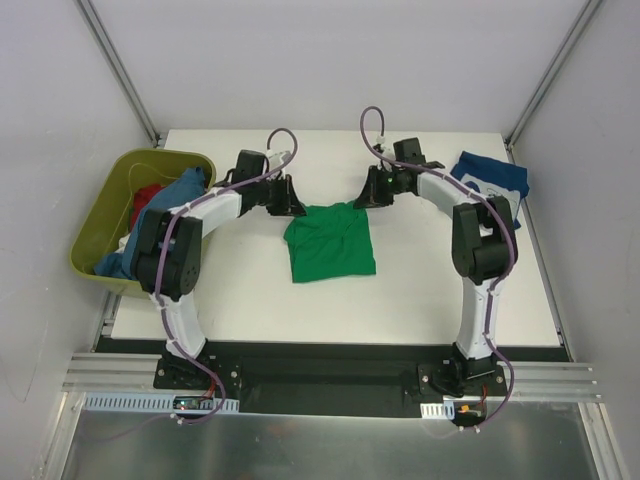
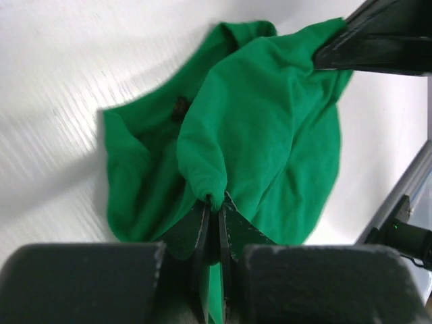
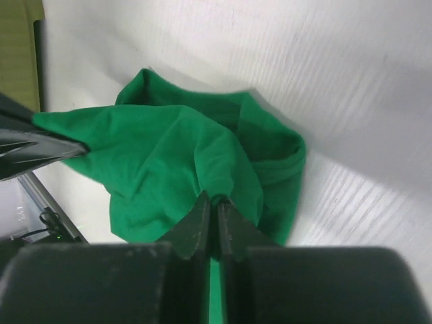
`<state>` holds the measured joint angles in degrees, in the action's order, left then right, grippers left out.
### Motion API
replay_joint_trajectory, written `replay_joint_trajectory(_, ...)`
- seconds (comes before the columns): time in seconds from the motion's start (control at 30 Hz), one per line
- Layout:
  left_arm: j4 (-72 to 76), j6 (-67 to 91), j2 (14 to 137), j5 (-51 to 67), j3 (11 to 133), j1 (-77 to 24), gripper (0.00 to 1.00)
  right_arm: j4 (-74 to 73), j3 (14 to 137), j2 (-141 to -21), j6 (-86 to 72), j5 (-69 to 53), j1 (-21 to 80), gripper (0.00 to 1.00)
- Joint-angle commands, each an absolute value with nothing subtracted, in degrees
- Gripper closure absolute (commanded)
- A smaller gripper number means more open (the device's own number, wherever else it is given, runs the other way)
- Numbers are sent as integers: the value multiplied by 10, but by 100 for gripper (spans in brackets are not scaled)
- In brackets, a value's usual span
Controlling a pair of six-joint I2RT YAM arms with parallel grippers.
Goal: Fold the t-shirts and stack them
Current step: Fold the long partially folded tshirt into a neat square
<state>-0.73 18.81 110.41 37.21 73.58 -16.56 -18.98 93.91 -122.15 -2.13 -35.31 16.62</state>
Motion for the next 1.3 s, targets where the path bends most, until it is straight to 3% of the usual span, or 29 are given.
replay_joint_trajectory(0.0,24,213,980,372,670,-180,100,-161,869,-1107,-38,-369,170,99)
replay_joint_trajectory(0.13,63,246,882,362,578,-202,100,-140,760,-983,-51,-360,171,99)
replay_joint_trajectory(0.27,214,316,818,394,443,-211,100,-147,665,-898,-56,-346,171,99)
replay_joint_trajectory(0.57,491,489,838,490,326,-208,100,-192,627,-831,-57,-355,178,99)
replay_joint_trajectory(0.8,495,519,895,504,351,-154,100,-221,709,-924,-49,-360,178,100)
replay_joint_trajectory(1.07,553,592,1090,568,467,-91,100,-256,862,-1059,-48,-337,178,96)
replay_joint_trajectory(1.1,554,596,1111,566,475,-86,93,-263,880,-1088,-49,-326,178,96)
replay_joint_trajectory(1.17,545,591,1126,558,497,-82,90,-278,910,-1116,-48,-315,178,93)
replay_joint_trajectory(1.2,519,584,1136,555,505,-82,80,-280,938,-1141,-48,-302,178,92)
replay_joint_trajectory(1.27,486,557,1143,543,527,-82,72,-287,963,-1164,-53,-283,177,88)
